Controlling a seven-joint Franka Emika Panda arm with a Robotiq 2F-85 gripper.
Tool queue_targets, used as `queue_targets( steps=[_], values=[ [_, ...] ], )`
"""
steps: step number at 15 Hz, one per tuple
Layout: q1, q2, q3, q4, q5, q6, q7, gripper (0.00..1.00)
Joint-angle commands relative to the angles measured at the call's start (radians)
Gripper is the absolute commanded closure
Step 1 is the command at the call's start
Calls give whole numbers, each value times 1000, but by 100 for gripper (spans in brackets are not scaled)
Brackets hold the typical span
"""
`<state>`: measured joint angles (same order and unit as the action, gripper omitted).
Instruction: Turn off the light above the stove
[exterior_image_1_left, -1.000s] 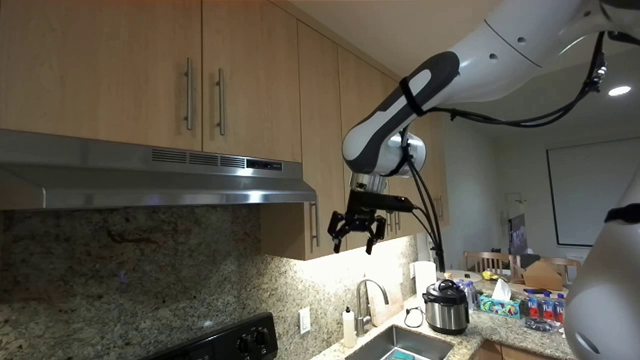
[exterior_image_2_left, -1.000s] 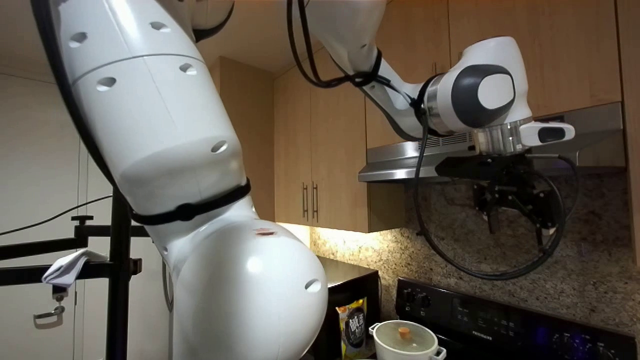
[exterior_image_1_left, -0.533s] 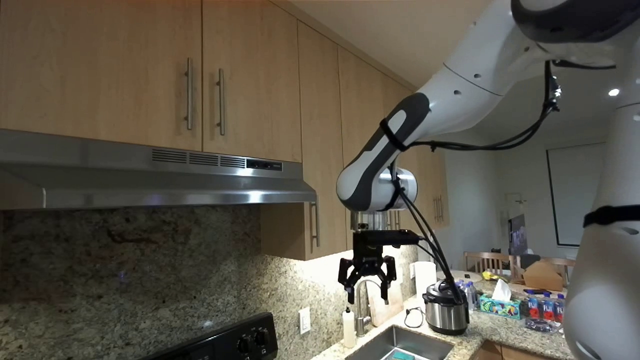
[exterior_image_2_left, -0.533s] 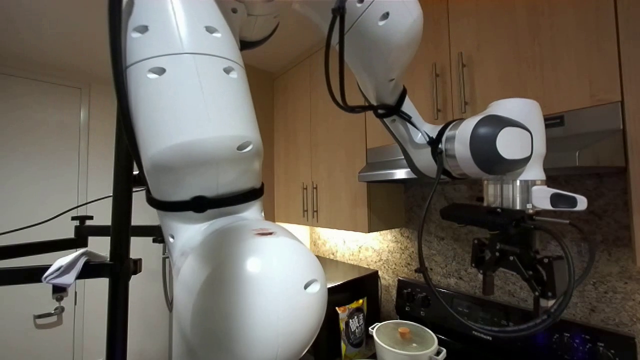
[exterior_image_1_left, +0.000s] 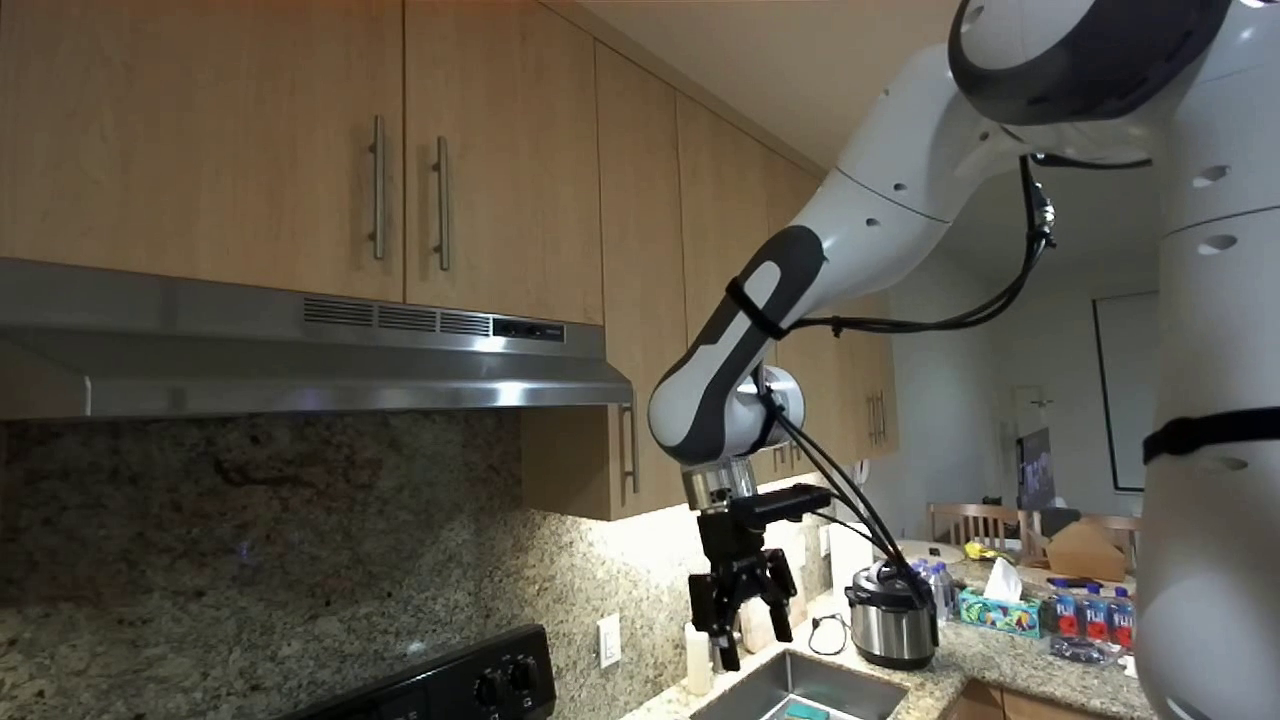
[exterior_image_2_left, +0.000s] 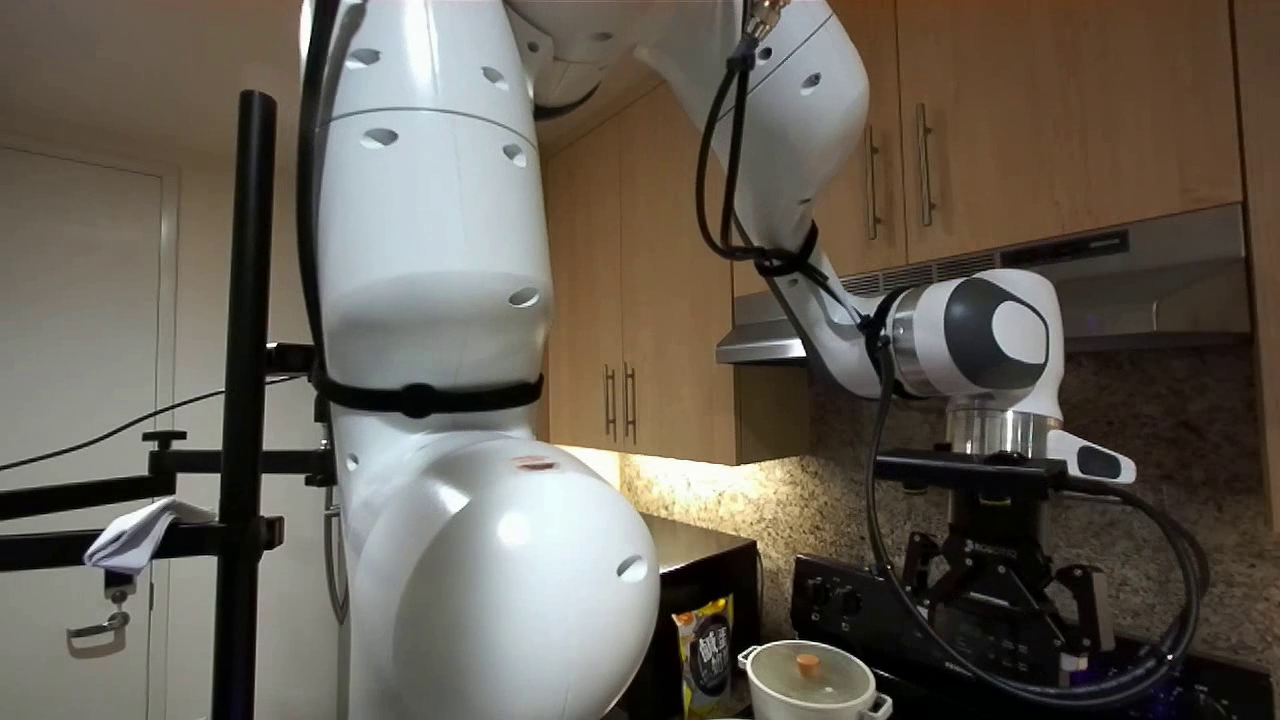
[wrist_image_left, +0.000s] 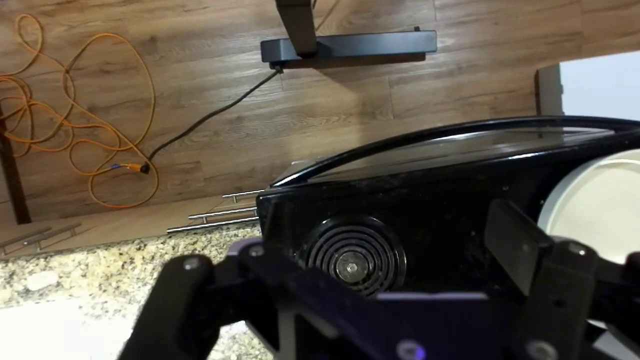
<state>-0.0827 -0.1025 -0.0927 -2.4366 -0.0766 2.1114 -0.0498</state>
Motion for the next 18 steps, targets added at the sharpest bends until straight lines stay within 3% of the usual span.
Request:
queue_targets(
  steps=[1, 6, 7, 10, 11, 18],
  values=[
    [10, 14, 28, -6, -124, 52, 8, 0],
    [51, 8, 68, -35, -149, 240, 16, 0],
    [28, -43, 40, -38, -129, 247, -40, 0],
    [37, -45, 39, -34, -92, 333, -21, 0],
    [40, -11, 46, -8, -118, 282, -1, 0],
    [41, -7, 46, -6, -118, 286, -1, 0]
  ],
)
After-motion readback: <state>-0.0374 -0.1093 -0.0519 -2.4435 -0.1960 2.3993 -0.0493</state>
